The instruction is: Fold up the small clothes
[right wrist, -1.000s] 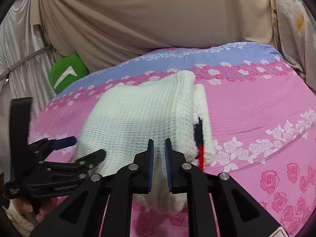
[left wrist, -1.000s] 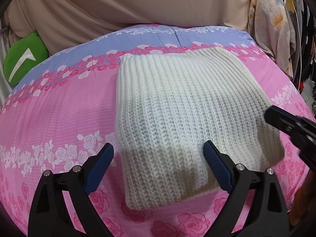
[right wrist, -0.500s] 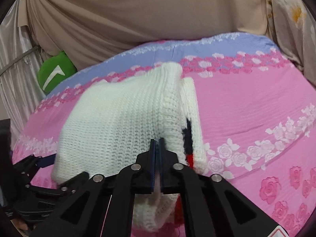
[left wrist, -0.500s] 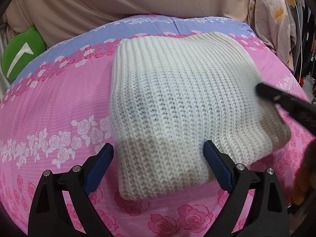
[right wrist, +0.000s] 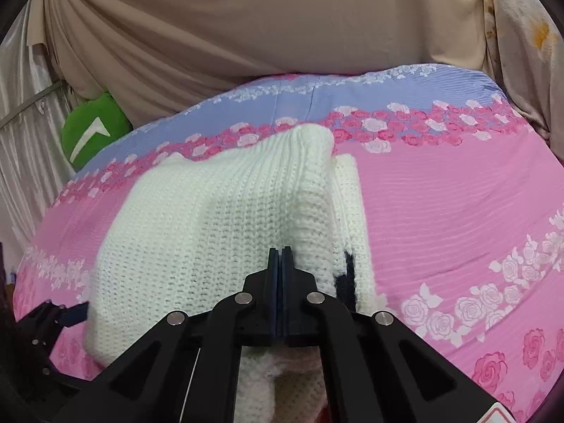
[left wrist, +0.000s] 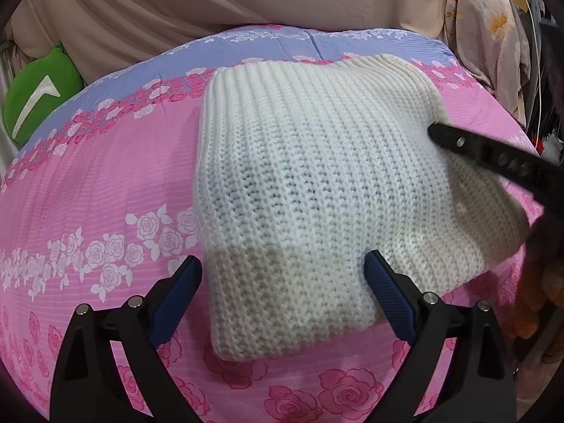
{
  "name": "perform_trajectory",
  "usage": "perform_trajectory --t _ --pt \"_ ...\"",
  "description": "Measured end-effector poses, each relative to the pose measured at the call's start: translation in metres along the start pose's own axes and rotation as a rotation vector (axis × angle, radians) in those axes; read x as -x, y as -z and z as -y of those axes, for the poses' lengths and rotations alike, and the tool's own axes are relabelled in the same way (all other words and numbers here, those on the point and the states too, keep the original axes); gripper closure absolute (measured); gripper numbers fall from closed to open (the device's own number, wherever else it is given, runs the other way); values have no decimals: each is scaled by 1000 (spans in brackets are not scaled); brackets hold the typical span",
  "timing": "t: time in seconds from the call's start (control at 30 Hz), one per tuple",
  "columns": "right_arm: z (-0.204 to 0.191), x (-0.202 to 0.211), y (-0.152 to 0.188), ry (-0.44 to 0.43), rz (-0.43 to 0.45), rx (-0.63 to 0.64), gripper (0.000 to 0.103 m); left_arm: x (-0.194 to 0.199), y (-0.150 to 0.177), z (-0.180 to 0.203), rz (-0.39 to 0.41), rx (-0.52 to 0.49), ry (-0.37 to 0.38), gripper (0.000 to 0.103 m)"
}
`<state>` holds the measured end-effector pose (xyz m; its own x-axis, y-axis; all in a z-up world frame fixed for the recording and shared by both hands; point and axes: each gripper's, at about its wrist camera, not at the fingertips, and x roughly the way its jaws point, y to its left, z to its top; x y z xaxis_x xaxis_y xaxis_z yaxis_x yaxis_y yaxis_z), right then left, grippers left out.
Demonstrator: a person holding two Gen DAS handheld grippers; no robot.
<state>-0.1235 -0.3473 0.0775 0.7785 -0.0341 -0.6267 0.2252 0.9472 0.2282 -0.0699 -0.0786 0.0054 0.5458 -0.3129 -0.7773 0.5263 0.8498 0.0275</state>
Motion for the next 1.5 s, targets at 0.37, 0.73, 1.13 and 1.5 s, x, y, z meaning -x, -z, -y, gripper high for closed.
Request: perform_trajectory --t 0.37,0.73,1.13,1.5 --pt "0 0 18 31 -17 21 103 -2 -1 -2 -4 16 19 11" --pt "36 31 19 -92 -34 -169 24 8 -40 -82 45 272 282 7" --pt "45 -28 22 -249 -160 -315 37 -51 -54 -59 -59 275 499 18" --pt "-63 66 -75 -294 186 -16 59 72 -122 -91 273 113 457 50"
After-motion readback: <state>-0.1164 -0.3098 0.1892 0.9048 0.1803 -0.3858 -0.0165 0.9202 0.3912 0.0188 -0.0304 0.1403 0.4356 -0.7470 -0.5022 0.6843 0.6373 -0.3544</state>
